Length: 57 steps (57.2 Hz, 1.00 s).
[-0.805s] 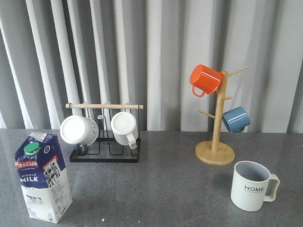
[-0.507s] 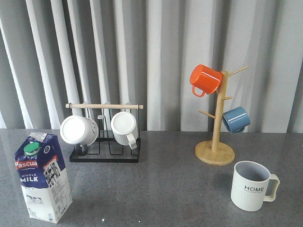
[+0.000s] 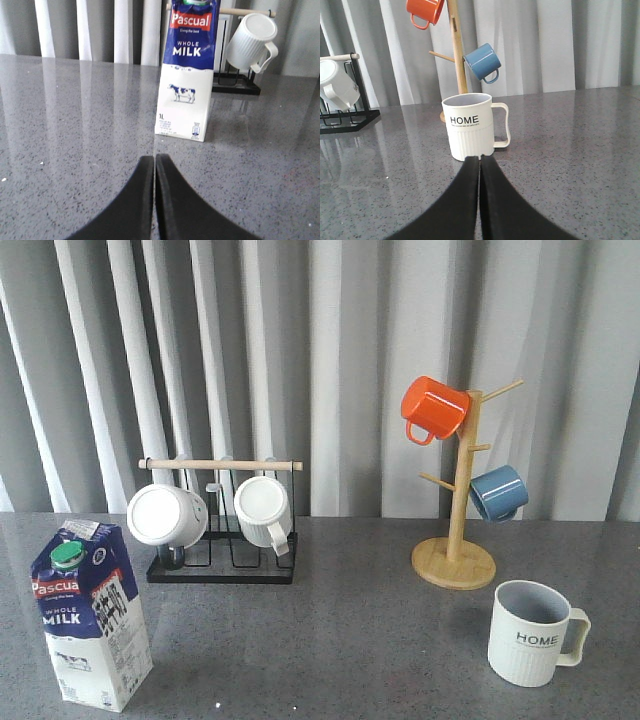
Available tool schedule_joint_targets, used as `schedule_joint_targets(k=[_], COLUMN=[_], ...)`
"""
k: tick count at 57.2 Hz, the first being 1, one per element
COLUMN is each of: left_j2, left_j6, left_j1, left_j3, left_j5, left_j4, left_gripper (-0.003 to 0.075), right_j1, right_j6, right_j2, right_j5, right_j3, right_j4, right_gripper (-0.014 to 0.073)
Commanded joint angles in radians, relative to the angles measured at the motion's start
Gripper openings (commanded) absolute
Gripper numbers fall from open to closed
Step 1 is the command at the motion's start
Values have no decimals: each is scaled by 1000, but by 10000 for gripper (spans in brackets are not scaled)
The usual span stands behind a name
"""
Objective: Place milk next to cup
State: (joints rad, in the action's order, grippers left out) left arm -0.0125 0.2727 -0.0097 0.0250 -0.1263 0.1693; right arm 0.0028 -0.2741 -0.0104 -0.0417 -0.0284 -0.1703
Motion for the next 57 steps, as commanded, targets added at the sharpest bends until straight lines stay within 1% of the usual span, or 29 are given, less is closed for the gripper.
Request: schedule_joint_targets(k=[1, 6, 15, 20, 28, 36, 40, 44, 53, 57], left_j2=[-10, -10, -10, -10, -10, -10, -10, -10, -10, -10], left_j6=[10, 11, 11, 12, 12, 100, 141, 181, 240, 280], left_j1=[0, 0, 0, 0, 0, 0, 0, 0, 0, 0], left_j3=[-16, -16, -20, -23, -23, -26, -26, -26, -26, -26], left_j5=[156, 232, 316, 361, 424, 455, 455, 454, 452, 450], left_j4=[1, 1, 1, 1, 1, 0, 0, 1, 1, 1], left_gripper=[-6, -6, -6, -6, -6, 4, 13, 27, 72, 97], right_j1=[-8, -8, -8, -8, -8, -8, -8, -8, -8, -8], right_j6=[4, 4, 2, 2, 1, 1, 2, 2, 2, 2], right_j2=[-13, -13, -12, -12, -11, -9, -9, -9, 30, 59], right_j5=[82, 81, 86, 105, 159, 165, 162, 127, 55, 58], right_j3=[-5, -5, -5, -5, -5, 18, 50, 99, 205, 243], right_j4=[-2, -2, -1, 2, 44, 120, 141, 141, 141, 141], right_gripper=[-3, -3, -3, -3, 2, 50, 97, 171, 398, 474])
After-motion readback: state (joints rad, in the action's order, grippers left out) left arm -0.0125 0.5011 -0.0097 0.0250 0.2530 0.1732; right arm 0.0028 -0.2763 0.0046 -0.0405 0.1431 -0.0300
